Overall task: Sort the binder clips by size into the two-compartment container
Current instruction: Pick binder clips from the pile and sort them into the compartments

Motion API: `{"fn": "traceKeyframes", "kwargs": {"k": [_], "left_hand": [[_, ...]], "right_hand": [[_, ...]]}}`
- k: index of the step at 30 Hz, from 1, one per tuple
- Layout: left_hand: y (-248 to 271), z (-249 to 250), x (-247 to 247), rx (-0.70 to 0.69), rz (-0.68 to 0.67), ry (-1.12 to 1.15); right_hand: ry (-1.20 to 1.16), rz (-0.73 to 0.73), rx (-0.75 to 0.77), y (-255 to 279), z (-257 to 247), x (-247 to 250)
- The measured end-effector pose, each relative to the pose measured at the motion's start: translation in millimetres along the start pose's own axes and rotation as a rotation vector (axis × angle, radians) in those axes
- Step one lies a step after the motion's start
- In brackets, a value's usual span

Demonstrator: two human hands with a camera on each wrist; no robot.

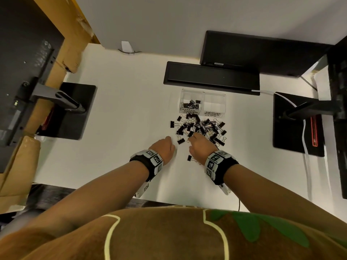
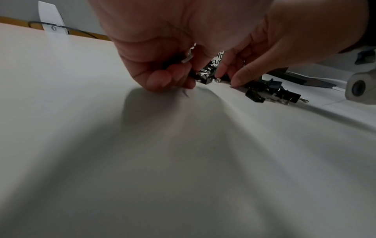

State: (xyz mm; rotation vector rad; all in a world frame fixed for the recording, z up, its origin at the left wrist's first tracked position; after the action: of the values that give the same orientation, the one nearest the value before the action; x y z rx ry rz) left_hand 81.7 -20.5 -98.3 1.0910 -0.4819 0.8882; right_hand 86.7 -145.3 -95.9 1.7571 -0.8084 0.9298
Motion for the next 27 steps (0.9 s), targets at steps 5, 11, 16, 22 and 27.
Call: {"fn": "traceKeyframes", "kwargs": {"k": [5, 11, 16, 22, 27], "left_hand": [[-2, -1, 1, 0.007, -0.001, 0.013], [-16, 21, 49, -0.012, 0.156, 0.242], [-45, 57, 95, -0.077, 0.265, 0.322], [-77, 92, 126, -0.129, 0.312, 0.305], [-81, 99, 117, -0.152, 0.266, 0.228]], "right_hand": [[-0.048, -0.051, -0.076, -3, 3, -2], [-0.063, -0.101, -0.088, -3, 1, -3], [-0.118, -0.017, -0.035, 0, 0, 8], [-0.417, 0.217, -0.191, 9, 44, 57], [-0.619, 0.329, -0.305, -6, 79, 96]]}}
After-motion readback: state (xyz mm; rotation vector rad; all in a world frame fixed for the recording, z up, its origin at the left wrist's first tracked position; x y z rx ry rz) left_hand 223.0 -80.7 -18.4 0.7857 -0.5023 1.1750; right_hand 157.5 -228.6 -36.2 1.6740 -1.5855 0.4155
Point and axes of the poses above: each hand's wrist, its own y-axis away from the middle knuckle, its own x-axis out of the back of the hand, z = x × y, the point moved 9 cm from there along -y, towards the middle knuckle, and after that the axes turned 3 degrees about y, right-handed, at the moved point
